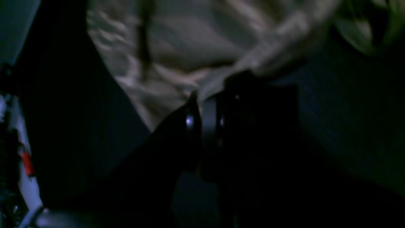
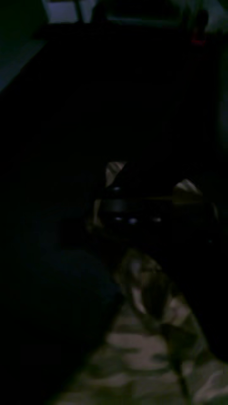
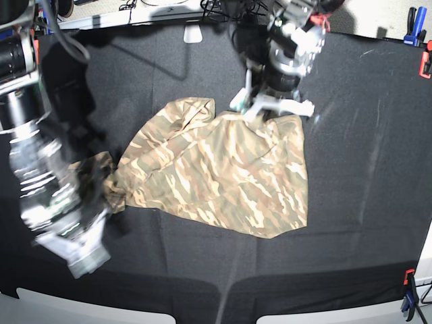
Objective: Layout the t-shirt on the table in an organized manner, then fold the t-shirt properly
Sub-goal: 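Lift the shirt with both grippers and stretch it between them, then lay the shirt down, left gripper holding a corner at its side, then regrasp the shirt collar area with the right gripper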
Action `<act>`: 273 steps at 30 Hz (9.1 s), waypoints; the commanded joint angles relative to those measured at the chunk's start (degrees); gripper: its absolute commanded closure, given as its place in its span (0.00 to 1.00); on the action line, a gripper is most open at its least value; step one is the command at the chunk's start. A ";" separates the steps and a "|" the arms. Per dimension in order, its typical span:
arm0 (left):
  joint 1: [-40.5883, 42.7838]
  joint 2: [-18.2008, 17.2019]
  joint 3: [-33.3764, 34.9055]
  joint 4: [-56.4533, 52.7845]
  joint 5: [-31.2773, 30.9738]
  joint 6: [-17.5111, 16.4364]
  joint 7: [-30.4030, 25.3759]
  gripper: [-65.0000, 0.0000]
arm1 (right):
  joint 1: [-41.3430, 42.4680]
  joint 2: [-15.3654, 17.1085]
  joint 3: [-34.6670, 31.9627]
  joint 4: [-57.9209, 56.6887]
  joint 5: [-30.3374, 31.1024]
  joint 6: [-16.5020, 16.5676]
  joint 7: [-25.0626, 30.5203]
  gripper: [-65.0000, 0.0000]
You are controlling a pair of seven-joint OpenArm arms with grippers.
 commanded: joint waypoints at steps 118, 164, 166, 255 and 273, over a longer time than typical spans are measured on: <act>-5.20 -26.16 -24.81 7.45 -45.83 -1.79 -9.16 1.00 | -53.05 -16.35 58.62 54.86 33.70 27.99 -21.24 1.00; -5.16 -26.16 -24.81 7.45 -45.83 -1.84 -8.90 1.00 | -67.69 -16.22 3.85 54.77 -30.40 -1.97 -2.89 0.47; -5.16 -26.16 -24.81 7.45 -45.83 -1.84 -8.90 1.00 | -67.69 -16.24 3.89 54.71 -30.42 -1.97 -2.89 0.47; -5.16 -26.16 -24.81 7.45 -45.81 -1.81 -8.92 1.00 | -60.72 -16.22 -1.55 49.75 -38.77 -10.97 -0.98 0.55; -5.16 -26.16 -24.81 7.45 -45.81 -1.81 -8.92 1.00 | -58.88 -16.35 0.70 39.67 -34.77 -12.83 1.09 0.55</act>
